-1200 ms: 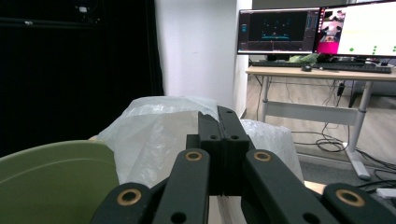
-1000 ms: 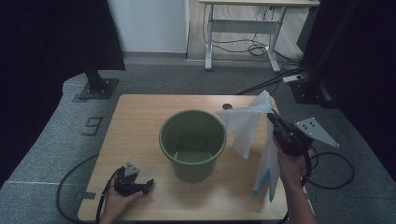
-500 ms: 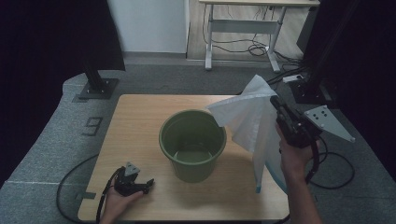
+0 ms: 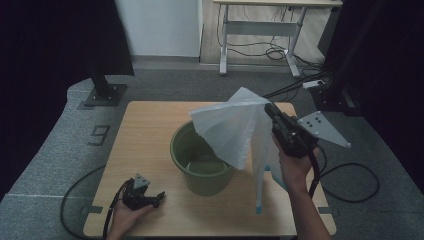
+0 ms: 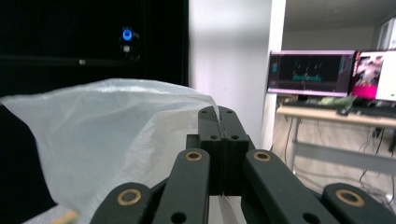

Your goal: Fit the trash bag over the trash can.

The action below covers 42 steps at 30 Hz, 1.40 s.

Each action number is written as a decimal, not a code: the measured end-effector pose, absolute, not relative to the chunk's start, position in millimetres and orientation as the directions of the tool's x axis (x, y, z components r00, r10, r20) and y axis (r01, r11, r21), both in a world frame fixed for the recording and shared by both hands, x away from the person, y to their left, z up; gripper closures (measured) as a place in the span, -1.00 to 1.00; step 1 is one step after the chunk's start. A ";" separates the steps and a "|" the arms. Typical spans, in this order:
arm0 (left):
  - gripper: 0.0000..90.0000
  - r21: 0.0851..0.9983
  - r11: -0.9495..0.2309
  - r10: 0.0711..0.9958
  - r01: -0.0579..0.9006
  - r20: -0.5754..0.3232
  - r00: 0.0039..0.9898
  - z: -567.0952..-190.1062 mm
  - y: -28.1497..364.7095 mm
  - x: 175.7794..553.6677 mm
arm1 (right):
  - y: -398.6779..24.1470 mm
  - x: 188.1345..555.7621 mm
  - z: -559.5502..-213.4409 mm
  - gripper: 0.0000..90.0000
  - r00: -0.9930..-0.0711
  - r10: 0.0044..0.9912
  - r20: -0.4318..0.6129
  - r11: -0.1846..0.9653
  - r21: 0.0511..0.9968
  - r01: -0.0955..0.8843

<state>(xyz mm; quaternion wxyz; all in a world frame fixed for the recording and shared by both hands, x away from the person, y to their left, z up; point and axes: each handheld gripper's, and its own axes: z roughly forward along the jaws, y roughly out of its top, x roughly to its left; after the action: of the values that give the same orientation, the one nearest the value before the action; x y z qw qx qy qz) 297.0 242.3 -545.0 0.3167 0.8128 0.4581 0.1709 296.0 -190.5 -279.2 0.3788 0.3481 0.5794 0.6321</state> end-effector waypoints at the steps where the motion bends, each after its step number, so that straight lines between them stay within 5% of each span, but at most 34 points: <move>1: -0.70 0.671 -0.380 0.853 0.636 -0.012 0.522 -545.0 242.3 297.0 | -189.2 297.1 -283.2 0.98 -0.472 0.881 0.001 -0.037 0.997 -0.067; 37: -0.58 0.670 -0.367 0.858 0.645 -0.022 0.513 -535.9 243.7 291.6 | -164.1 280.7 -375.7 0.97 -0.524 0.851 -0.021 0.065 0.996 0.066; 42: -0.57 0.705 -0.345 0.859 0.620 -0.029 0.511 -523.5 241.7 286.7 | -146.0 262.3 -379.3 0.97 -0.544 0.829 -0.131 0.165 0.986 0.015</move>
<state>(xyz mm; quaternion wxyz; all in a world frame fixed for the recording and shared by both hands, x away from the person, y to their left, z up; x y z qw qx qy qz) 286.7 241.7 -523.5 0.3379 0.8009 0.4617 0.1768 262.3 -146.0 -379.3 0.3602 0.3133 0.6729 0.5651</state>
